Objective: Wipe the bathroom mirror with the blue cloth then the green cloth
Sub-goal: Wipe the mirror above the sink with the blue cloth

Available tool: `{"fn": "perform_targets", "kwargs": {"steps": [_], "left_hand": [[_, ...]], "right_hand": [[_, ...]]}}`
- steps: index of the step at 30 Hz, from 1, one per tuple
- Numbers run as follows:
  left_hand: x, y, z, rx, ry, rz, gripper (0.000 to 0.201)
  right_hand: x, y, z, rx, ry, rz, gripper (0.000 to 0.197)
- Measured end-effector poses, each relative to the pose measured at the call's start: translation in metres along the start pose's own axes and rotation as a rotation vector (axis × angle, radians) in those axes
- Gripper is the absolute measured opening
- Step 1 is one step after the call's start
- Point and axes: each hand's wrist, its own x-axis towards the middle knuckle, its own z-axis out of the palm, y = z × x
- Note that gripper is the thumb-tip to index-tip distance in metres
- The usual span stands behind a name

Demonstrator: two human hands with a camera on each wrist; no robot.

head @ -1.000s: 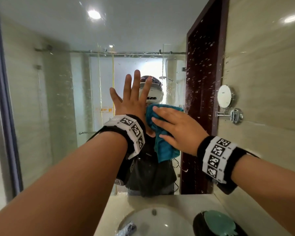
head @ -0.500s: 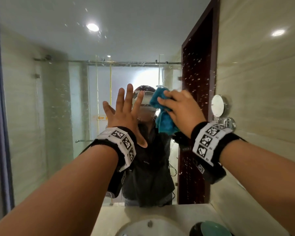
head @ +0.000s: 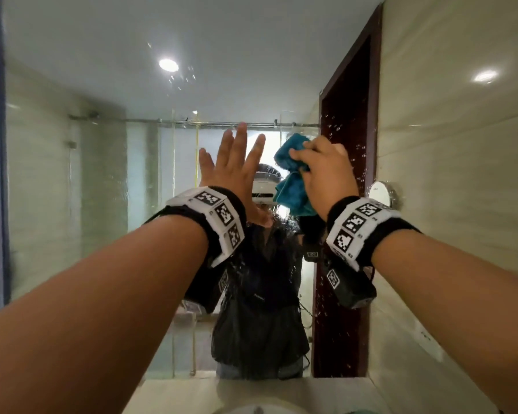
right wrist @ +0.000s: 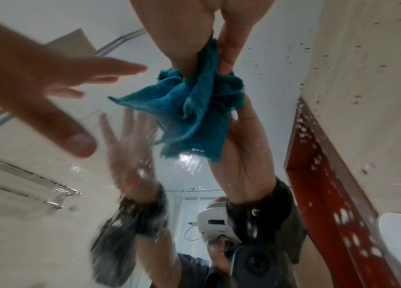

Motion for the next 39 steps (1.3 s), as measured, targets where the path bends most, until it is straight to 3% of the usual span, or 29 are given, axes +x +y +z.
{"fn": "perform_targets", "kwargs": {"steps": [4,6,11,15,19,22,24,28,30,35,39], "left_hand": [[0.029,0.002,-0.004,0.007,-0.004,0.016,0.149],[0.033,0.002,0.002,0.027,0.012,0.001,0.153],[0.034,0.006,0.004,0.014,0.019,-0.028,0.157],[0.035,0.011,0.002,0.02,-0.02,-0.067,0.158],[0.033,0.013,0.005,0.046,-0.005,-0.082,0.157],[0.032,0.013,0.004,0.046,0.0,-0.084,0.157],[0.033,0.012,0.004,0.036,-0.008,-0.081,0.158],[0.032,0.01,0.006,0.009,-0.012,-0.061,0.157],[0.032,0.01,0.006,0.01,-0.015,-0.062,0.157],[0.032,0.012,0.005,0.037,-0.019,-0.081,0.158],[0.033,0.013,0.005,0.035,-0.013,-0.091,0.158]], "right_hand": [[-0.015,0.001,0.001,-0.019,-0.199,-0.179,0.04],[-0.013,0.01,-0.001,-0.039,-0.226,-0.244,0.041],[0.034,0.018,-0.02,0.071,0.067,-0.099,0.032],[0.038,0.005,-0.01,-0.023,0.076,0.002,0.038],[0.01,0.006,0.001,-0.08,-0.041,-0.241,0.045],[0.019,0.024,-0.004,-0.136,-0.134,-0.423,0.05],[0.041,0.03,-0.014,-0.144,-0.084,-0.357,0.046],[0.08,0.041,-0.034,-0.071,0.123,-0.002,0.043],[0.079,0.037,-0.031,-0.086,0.121,0.036,0.045],[0.044,0.008,-0.01,-0.099,-0.004,-0.167,0.044],[0.046,0.018,-0.019,-0.139,-0.078,-0.308,0.041]]}}
